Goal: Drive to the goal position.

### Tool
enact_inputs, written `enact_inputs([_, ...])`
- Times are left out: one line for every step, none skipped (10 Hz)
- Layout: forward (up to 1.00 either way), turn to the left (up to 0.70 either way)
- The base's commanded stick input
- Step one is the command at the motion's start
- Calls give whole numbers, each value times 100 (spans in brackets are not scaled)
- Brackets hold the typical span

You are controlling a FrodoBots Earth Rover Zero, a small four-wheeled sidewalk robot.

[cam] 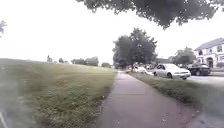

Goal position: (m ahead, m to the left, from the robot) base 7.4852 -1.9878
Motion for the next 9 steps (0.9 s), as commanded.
enact_inputs([70,0])
enact_inputs([70,0])
enact_inputs([70,0])
enact_inputs([70,0])
enact_inputs([70,0])
enact_inputs([70,0])
enact_inputs([70,0])
enact_inputs([70,-9])
enact_inputs([70,-22])
